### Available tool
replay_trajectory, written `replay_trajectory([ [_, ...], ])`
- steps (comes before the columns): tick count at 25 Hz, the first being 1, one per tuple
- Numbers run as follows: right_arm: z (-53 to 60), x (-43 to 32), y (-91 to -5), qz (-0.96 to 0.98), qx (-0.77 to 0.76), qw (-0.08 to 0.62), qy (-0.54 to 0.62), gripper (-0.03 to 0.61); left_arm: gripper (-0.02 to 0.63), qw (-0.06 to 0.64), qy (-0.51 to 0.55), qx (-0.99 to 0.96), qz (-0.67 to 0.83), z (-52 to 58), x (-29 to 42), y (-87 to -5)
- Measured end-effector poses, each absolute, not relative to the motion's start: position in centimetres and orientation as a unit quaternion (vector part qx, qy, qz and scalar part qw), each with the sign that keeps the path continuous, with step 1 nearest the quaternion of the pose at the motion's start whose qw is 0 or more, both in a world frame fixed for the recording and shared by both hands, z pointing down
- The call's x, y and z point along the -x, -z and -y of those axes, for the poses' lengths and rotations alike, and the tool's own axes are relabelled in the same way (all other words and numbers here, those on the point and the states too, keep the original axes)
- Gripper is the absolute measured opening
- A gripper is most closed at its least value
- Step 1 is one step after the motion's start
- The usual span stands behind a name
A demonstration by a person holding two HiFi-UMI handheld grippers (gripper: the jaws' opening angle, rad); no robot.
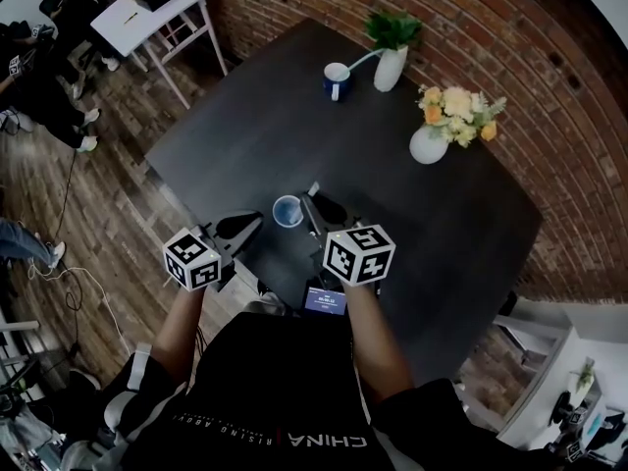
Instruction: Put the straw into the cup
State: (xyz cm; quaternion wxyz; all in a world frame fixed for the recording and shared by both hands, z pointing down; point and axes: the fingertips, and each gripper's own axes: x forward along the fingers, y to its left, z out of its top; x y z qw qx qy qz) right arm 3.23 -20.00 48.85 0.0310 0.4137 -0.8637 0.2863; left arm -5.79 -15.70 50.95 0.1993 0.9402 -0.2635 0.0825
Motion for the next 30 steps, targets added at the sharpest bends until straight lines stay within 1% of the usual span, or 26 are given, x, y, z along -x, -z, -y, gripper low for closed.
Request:
replay_trajectory([
  [11, 21.0, -2.7, -51.7, 0.861, -0.422, 0.052, -0.277, 0.046, 0.003, 0.211, -0.086, -0.936, 0.269, 16.0, 6.0, -52.0],
  [23, 21.7, -1.8, -55.3, 0.857, -0.417, 0.077, -0.294, 0.046, 0.003, 0.232, -0.088, -0.928, 0.278, 16.4, 6.6, -53.7],
  [30, 21.8, -1.1, -56.9, 0.855, -0.409, 0.081, -0.308, 0.046, 0.003, 0.245, -0.089, -0.924, 0.282, 16.7, 6.9, -54.7],
])
